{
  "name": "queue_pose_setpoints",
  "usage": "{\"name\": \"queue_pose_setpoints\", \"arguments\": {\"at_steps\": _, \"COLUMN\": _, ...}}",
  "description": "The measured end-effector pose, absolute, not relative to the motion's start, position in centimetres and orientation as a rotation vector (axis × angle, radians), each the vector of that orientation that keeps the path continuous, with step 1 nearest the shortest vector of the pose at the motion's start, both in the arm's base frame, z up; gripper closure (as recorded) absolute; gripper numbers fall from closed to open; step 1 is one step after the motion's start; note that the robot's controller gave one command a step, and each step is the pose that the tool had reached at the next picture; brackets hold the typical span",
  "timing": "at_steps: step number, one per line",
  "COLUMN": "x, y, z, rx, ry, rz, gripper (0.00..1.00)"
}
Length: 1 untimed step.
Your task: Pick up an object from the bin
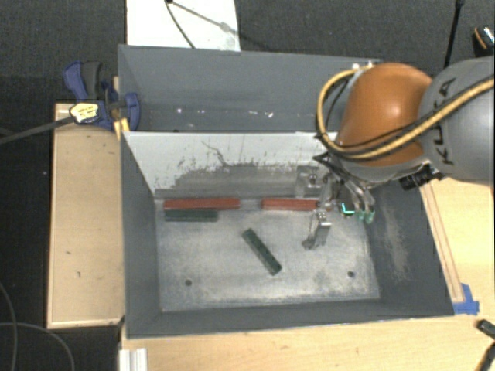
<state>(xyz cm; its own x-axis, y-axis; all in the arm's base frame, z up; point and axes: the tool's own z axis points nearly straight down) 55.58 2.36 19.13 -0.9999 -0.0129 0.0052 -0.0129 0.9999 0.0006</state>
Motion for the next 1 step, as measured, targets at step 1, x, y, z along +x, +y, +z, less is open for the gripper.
{"name": "queue_pose_setpoints", "arguments": {"at_steps": 1, "x": 51.30, "y": 13.23, "z": 12.06, "rx": 0.482, "ry": -3.102, "rz": -0.005, "gripper": 0.00}}
